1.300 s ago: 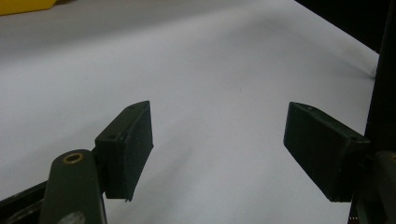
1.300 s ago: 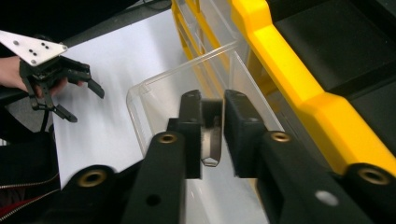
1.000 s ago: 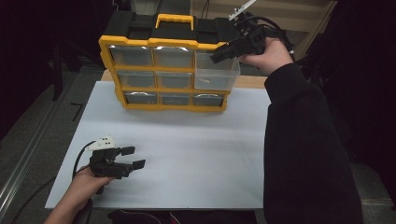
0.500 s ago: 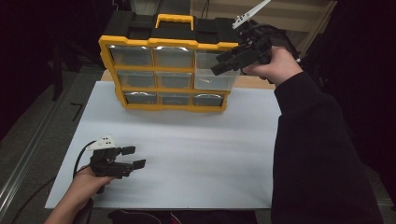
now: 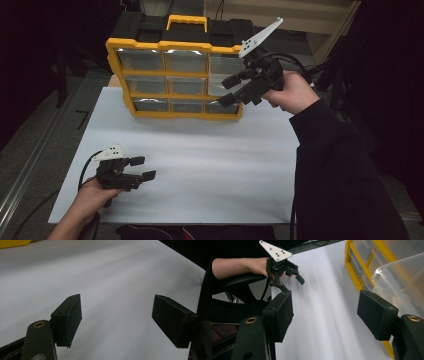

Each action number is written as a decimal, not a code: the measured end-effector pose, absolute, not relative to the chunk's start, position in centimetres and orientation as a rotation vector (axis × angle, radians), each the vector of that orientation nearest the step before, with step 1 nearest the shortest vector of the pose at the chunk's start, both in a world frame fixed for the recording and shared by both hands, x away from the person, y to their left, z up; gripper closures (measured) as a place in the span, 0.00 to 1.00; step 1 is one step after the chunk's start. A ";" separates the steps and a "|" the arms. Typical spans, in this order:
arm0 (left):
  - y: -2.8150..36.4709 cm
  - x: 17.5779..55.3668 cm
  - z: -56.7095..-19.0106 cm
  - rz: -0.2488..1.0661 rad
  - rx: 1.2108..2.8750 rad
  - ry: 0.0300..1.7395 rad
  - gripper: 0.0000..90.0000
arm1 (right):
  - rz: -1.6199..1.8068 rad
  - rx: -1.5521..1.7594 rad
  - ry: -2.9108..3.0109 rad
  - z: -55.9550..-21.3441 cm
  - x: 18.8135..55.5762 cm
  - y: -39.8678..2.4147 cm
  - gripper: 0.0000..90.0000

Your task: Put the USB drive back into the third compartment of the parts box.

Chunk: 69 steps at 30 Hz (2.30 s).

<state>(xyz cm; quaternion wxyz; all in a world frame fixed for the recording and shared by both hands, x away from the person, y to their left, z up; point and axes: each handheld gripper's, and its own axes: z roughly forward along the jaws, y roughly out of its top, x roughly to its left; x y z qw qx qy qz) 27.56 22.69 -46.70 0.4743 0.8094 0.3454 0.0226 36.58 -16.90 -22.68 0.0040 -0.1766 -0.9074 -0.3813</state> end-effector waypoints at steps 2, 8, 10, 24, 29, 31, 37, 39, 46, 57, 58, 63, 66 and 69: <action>22.7 27.6 -46.7 0.055 1.980 0.845 0.28 | -1.203 -0.562 -2.859 -23.3 36.1 -16.6 0.31; 22.7 27.6 -46.7 0.056 1.980 0.843 0.28 | -1.189 -0.546 -2.845 -25.3 35.2 -16.1 0.31; 22.7 27.6 -46.7 0.056 1.979 0.843 0.28 | -1.198 -0.536 -2.834 -26.0 34.9 -16.0 0.30; 22.7 27.5 -46.7 0.056 1.980 0.840 0.28 | -1.133 -0.591 -2.817 -31.4 33.8 -15.5 0.30; 22.6 27.5 -46.7 0.053 1.979 0.837 0.28 | -1.106 -0.620 -2.825 -33.3 33.7 -15.5 0.30; 22.7 27.5 -46.7 0.055 1.982 0.838 0.28 | -1.094 -0.622 -2.834 -34.1 33.6 -15.5 0.30; 22.7 27.5 -46.7 0.055 1.984 0.836 0.28 | -1.093 -0.642 -2.828 -36.1 33.1 -15.6 0.31; 22.7 27.5 -46.7 0.056 1.983 0.837 0.28 | -1.092 -0.661 -2.830 -36.9 33.0 -15.7 0.31; 22.6 27.5 -46.7 0.055 1.984 0.835 0.28 | -1.078 -0.699 -2.812 -39.3 32.6 -16.1 0.31; 22.5 27.4 -46.7 0.054 1.987 0.826 0.28 | -1.049 -0.865 -2.774 -42.1 31.8 -17.7 0.31; 22.5 27.4 -46.7 0.054 1.988 0.824 0.28 | -1.051 -0.883 -2.778 -42.4 31.7 -17.9 0.31; 22.5 27.5 -46.7 0.051 1.986 0.823 0.28 | -1.098 -0.991 -2.754 -43.6 31.0 -19.2 0.30; 22.5 27.5 -46.7 0.052 1.989 0.821 0.28 | -1.151 -1.058 -2.725 -44.0 30.6 -20.1 0.30; 22.5 27.4 -46.6 0.053 1.990 0.821 0.28 | -1.164 -1.102 -2.698 -44.3 30.3 -20.9 0.30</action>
